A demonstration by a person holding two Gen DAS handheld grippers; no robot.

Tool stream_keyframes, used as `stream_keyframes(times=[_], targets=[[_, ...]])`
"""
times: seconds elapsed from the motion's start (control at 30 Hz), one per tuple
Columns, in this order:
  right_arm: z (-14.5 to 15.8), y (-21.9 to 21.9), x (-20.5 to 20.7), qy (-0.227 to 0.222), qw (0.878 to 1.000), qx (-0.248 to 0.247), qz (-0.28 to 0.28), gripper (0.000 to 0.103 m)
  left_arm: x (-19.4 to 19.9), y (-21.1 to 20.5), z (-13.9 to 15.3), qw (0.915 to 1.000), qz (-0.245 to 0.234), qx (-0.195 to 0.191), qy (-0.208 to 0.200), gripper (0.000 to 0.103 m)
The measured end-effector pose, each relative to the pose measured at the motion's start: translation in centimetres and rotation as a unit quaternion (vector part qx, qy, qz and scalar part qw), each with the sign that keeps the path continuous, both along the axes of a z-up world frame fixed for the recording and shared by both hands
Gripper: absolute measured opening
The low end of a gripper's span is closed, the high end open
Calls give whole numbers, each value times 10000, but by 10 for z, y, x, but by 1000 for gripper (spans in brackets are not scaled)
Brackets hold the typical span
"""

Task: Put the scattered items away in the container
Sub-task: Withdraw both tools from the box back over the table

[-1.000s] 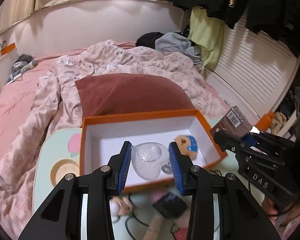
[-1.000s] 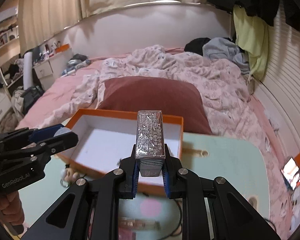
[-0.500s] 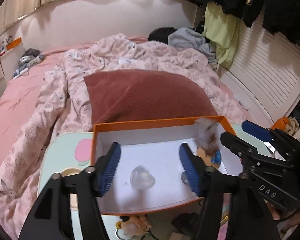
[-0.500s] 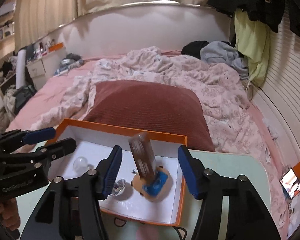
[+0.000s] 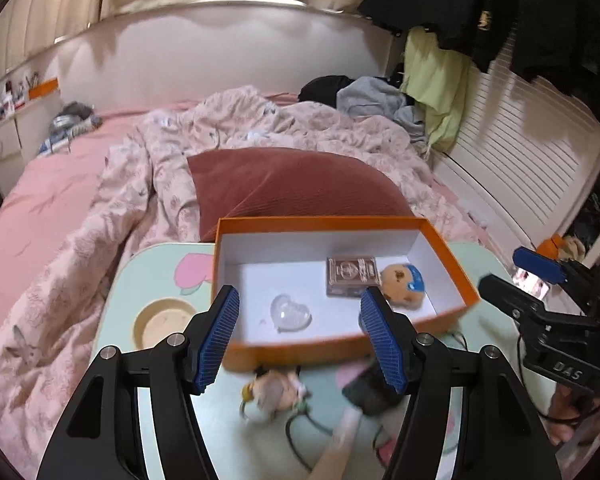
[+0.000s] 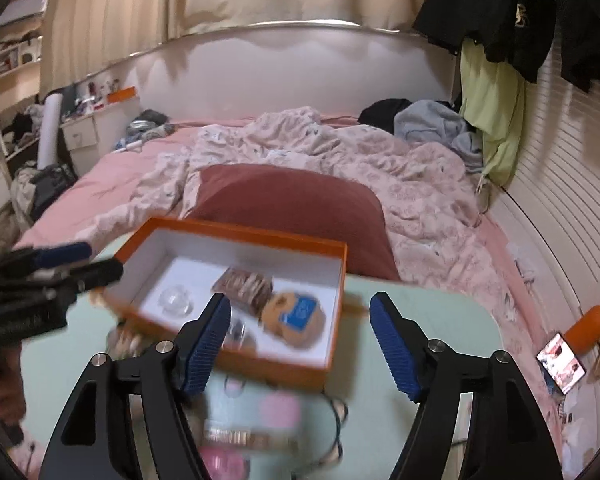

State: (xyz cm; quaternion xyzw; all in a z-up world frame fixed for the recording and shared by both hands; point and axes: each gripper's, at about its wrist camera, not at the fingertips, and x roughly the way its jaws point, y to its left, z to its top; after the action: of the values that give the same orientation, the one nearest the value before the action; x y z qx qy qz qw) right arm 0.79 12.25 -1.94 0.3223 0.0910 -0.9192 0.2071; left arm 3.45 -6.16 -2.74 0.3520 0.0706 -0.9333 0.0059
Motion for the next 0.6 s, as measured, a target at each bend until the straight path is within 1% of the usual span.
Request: stream_keyframes(times=[0.07,0.13,0.2,0.27,0.3,0.37,0.43,0.5,0.53,0.6], targets=[[-5,9,21,-12,9998,193,-49,72,15,6,0,9999,-94,-69,-19,64],[-13,18,39,-60,9993,363,-115,72,35,17,-5,9996,-242,-124,-103,64],[-28,29,53,-380,9987,329,-43,73,53,24,-16,9991,-357,-49,-214,64],[-45,39,62,-767,9966,310,-53,73,69,33,-30,9983,-447,96,-371,64],[-53,43,65,-928,9952,298,-63,73,78,39,-38,9977,-483,106,-462,64],[-68,50,69,-1223,9921,260,-121,73,87,51,-53,9963,-550,16,-654,64],[-79,52,71,-1354,9901,270,-269,73,93,62,-67,9951,-581,-49,-799,64],[-91,50,67,-1553,9863,398,-398,73,92,66,-78,9944,-522,-108,-910,64],[-92,48,69,-1474,9866,517,-477,74,92,67,-84,9942,-446,-166,-966,64],[-93,48,71,-1440,9867,534,-537,75,89,62,-92,9937,-216,-275,-1065,64]])
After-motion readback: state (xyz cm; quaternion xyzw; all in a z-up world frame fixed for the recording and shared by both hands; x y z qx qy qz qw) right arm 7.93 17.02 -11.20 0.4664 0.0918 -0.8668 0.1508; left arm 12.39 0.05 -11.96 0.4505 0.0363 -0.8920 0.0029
